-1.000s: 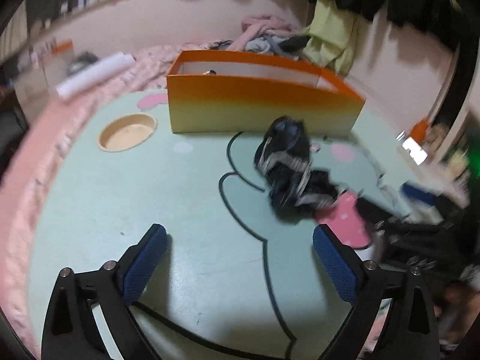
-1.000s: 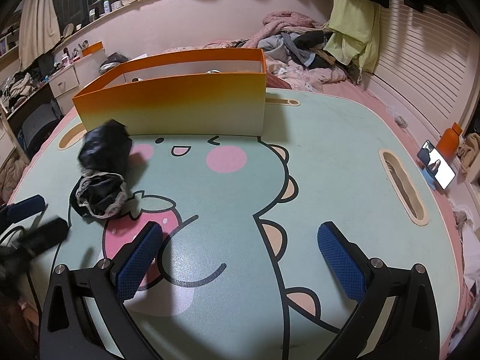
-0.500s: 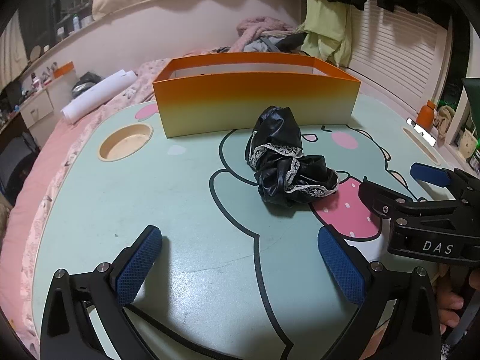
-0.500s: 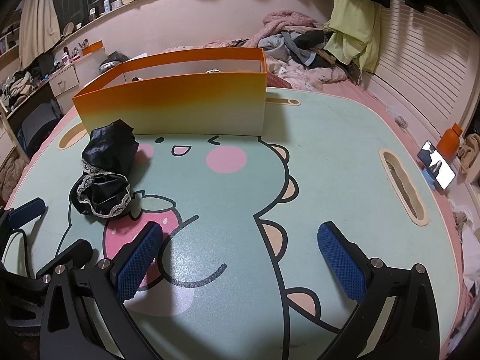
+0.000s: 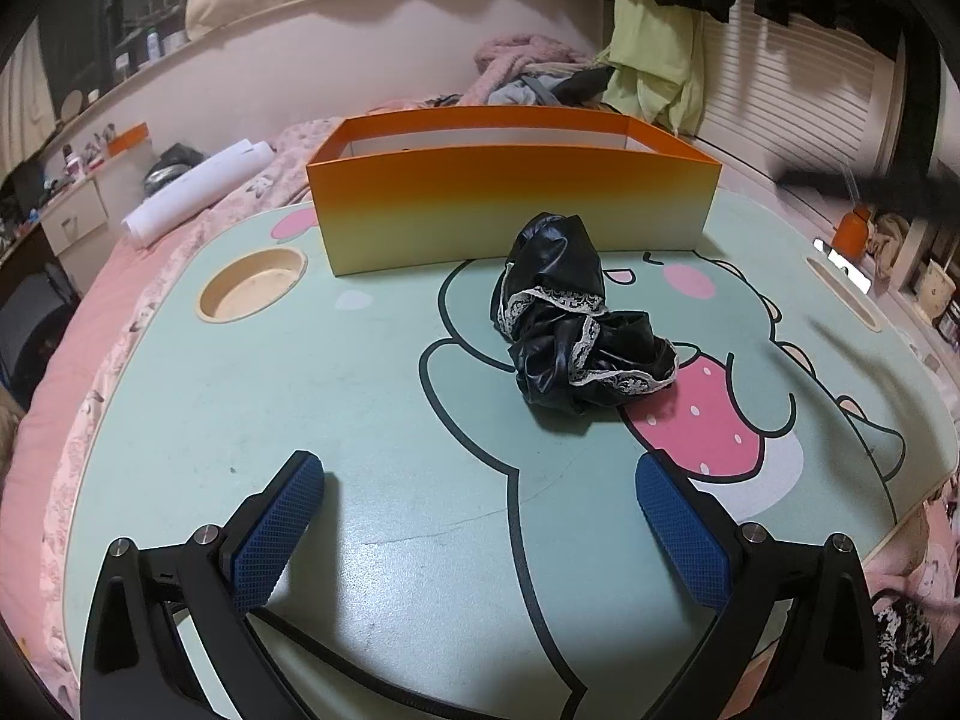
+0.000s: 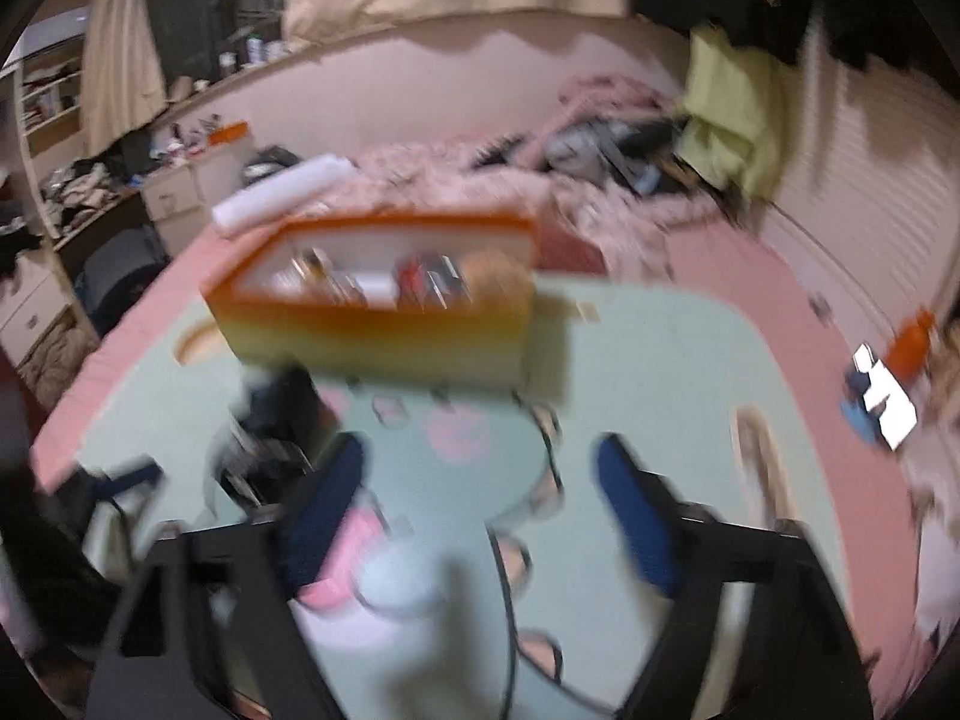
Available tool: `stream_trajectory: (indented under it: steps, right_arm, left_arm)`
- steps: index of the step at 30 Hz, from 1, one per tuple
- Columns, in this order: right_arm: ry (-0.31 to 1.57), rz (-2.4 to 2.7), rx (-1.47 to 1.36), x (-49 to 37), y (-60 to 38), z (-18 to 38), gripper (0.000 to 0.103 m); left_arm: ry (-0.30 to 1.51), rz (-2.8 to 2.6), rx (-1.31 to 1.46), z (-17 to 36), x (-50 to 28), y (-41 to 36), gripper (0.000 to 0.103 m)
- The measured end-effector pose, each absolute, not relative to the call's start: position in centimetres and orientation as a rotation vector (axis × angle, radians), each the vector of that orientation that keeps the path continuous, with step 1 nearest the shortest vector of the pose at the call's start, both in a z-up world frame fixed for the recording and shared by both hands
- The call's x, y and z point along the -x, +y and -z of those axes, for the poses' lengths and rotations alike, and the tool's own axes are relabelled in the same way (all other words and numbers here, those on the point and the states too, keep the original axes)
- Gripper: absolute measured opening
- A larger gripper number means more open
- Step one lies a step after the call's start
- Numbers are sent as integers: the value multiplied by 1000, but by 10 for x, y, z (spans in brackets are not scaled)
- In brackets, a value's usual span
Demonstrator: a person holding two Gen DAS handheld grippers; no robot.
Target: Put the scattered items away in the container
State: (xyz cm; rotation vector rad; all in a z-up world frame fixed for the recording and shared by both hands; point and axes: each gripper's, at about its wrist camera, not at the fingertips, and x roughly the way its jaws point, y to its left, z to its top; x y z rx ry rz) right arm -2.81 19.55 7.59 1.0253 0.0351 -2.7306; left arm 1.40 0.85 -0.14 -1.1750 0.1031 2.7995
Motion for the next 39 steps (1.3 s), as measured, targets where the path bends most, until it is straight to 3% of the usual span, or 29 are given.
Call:
stream_trajectory:
  steps: [5, 8, 15, 18, 23, 28, 30, 39]
  right_arm:
    - [37, 2522, -1032, 97, 145, -118, 40]
    - [-39, 2352, -1188, 157, 111, -112, 34]
    - [-71, 2187, -1516, 230, 60, -38, 34]
    - [0, 2252, -1547, 236, 60, -32, 34]
    - [-43, 2214, -1629, 253, 65, -20, 34]
    - [123, 2243, -1591, 251, 56, -23, 24]
    - [95, 2244, -1587, 248, 61, -25, 19]
    - [-65, 2297, -1366, 221, 97, -90, 19]
  left_arm:
    - [103, -2802, 1172, 0, -13, 12, 103]
    - [102, -2804, 1165, 0, -14, 14, 103]
    - [99, -2805, 1154, 0, -15, 18, 103]
    - [99, -2805, 1152, 0, -15, 18, 103]
    - [95, -2804, 1153, 0, -15, 19, 103]
    - [94, -2805, 1151, -1, -14, 19, 103]
    - [95, -2806, 1151, -1, -14, 19, 103]
    - [95, -2805, 1151, 0, -14, 18, 103]
